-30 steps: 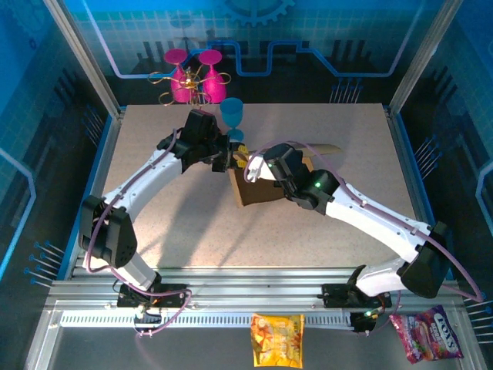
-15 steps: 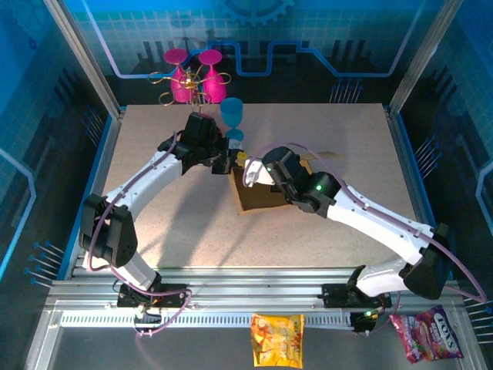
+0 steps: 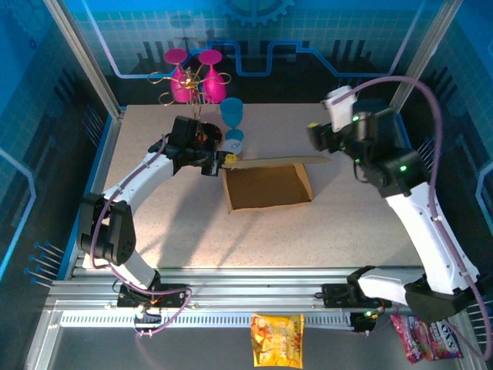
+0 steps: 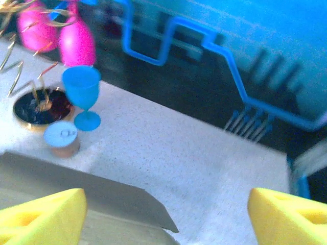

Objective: Fold the paper box

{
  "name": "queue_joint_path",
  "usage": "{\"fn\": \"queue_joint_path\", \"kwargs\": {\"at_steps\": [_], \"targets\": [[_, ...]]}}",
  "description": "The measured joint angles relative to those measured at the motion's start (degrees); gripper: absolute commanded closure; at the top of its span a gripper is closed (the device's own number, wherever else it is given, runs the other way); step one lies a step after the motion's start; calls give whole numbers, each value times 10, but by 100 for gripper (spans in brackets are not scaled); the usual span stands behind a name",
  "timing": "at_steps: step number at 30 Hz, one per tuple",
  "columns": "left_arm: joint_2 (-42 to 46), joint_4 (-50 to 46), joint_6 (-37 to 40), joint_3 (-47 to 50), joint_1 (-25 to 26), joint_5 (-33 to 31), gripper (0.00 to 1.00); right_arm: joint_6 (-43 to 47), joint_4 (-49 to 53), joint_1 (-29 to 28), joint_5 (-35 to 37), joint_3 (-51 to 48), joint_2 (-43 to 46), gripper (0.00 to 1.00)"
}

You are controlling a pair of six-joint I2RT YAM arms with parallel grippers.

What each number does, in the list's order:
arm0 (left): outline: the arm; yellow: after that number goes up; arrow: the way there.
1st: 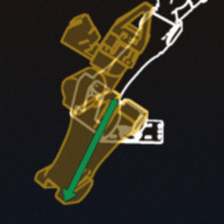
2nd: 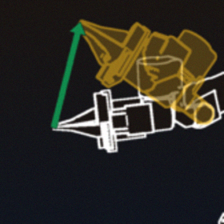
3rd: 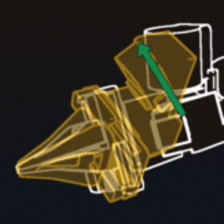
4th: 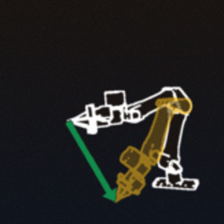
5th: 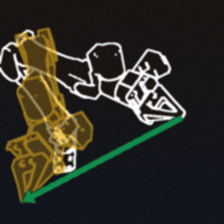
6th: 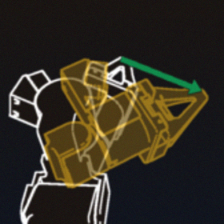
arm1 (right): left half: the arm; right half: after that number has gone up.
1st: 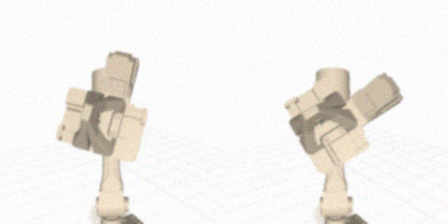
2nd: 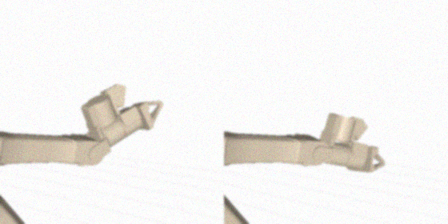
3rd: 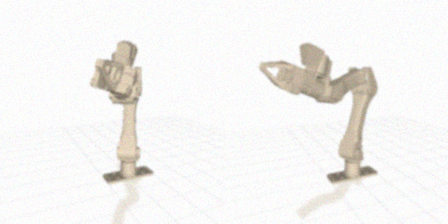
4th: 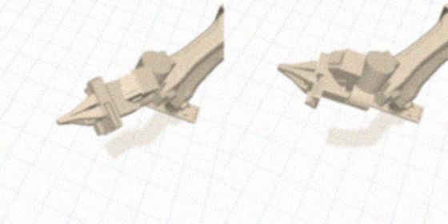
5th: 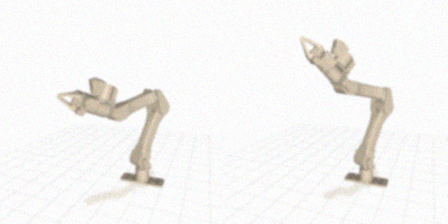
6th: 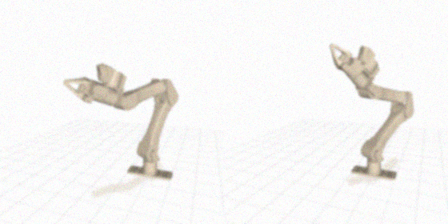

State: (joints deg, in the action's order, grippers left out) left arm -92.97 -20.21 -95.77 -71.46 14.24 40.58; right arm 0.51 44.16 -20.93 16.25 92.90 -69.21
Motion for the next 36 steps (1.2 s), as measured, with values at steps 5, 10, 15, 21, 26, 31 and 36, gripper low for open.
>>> {"fn": "queue_joint_path", "kwargs": {"at_steps": [5,10,15,21,26,31,36], "targets": [[0,-5,42,0,-9,26,100,-155,76,154,-115,31,-71,24],[9,-12,64,5,-14,38,100,-236,143,220,-219,37,-170,27],[27,-15,73,9,-17,43,100,-276,174,249,-309,28,-233,31],[29,-15,74,10,-17,45,100,-288,176,247,-382,15,-262,34],[29,-15,74,10,-17,45,100,-288,171,247,-420,15,-290,37],[29,-15,74,10,-17,45,100,-288,160,239,-445,3,-305,39],[29,-14,74,10,-17,45,100,-293,143,228,-469,-29,-304,42]]}}
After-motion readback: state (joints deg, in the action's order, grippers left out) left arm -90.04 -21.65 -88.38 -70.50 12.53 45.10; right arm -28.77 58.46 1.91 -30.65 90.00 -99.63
